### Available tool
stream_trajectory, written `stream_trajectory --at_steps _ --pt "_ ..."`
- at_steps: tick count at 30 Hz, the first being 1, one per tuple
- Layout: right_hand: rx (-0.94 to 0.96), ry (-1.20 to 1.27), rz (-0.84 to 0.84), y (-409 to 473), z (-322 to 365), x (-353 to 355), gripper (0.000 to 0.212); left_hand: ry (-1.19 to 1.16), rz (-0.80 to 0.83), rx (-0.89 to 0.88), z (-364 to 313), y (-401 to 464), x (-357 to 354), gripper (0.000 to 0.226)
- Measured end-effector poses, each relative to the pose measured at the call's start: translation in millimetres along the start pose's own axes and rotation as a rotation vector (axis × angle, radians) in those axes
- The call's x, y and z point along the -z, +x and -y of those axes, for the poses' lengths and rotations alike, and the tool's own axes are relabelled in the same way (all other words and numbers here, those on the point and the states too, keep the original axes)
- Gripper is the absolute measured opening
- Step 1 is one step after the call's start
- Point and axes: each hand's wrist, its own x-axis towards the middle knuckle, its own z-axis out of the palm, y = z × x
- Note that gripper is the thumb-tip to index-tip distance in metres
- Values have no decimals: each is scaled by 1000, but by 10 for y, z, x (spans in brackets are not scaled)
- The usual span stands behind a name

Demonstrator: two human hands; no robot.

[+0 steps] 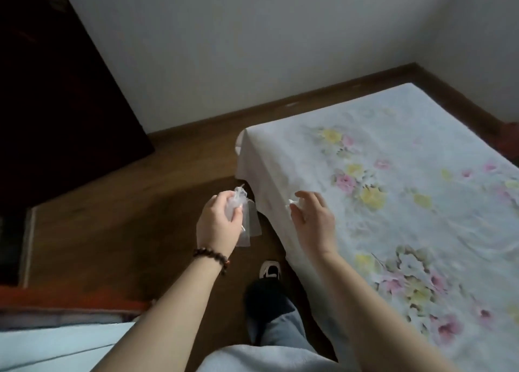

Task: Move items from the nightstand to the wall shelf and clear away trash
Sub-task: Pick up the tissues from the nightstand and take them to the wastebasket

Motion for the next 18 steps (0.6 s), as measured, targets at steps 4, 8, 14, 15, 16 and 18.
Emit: stream_trajectory --at_steps 4,8,14,15,16,18 --pt "79 7 59 980 124 -297 25 46 -70 38 52 872 -117 23" --pt "129 32 85 1988 303 -506 24 71 -123 63 -58 1834 -243 23" --pt "149 74 152 3140 518 -903 27 -4 -190 124 -17 2914 -459 21" --pt "152 78 165 3296 537 -985 27 -12 -195 135 34 3066 -487 22" --pt "156 77 174 3450 554 -1074 27 -9 -198 146 95 3222 -512 22" --pt "161 72 184 3756 580 -1261 27 -9 -198 171 235 3538 -559 22"
